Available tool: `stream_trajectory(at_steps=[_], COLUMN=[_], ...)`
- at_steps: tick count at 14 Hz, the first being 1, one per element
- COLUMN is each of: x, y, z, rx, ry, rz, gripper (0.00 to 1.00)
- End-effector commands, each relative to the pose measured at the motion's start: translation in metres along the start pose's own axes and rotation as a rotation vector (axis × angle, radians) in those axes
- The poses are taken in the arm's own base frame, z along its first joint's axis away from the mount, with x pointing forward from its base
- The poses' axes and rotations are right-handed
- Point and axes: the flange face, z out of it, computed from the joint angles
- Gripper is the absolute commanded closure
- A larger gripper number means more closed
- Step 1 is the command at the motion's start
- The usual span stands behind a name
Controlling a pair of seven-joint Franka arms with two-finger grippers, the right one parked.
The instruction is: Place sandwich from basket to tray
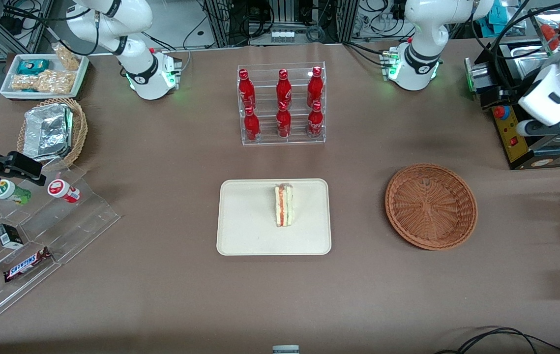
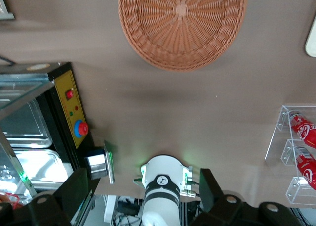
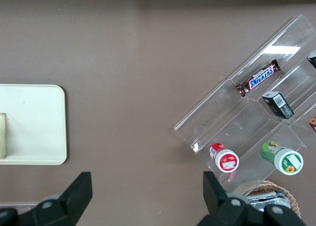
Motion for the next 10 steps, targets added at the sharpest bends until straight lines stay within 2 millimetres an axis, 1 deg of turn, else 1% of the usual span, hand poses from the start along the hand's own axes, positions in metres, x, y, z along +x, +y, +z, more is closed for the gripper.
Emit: stream_trajectory(at_steps=[1, 2, 4, 5, 8, 10], x=[-0.006, -0.008, -0.009, -0.010, -0.013, -0.008], y=[-0.008, -0.005, -0.004, 0.002, 0.005, 0.013], z=[-0.036, -0.043, -0.046, -0.046, -0.042, -0.044], rx=[0.003, -0.006, -0.007, -0.003, -0.001, -0.017], ry=[0.064, 0.079, 0.100, 0.098, 0.066, 0.096], rz=[0.016, 0.026, 0.032, 0.033, 0.038, 0.055], gripper=[0.00, 0.00, 0.00, 0.00, 0.00, 0.00])
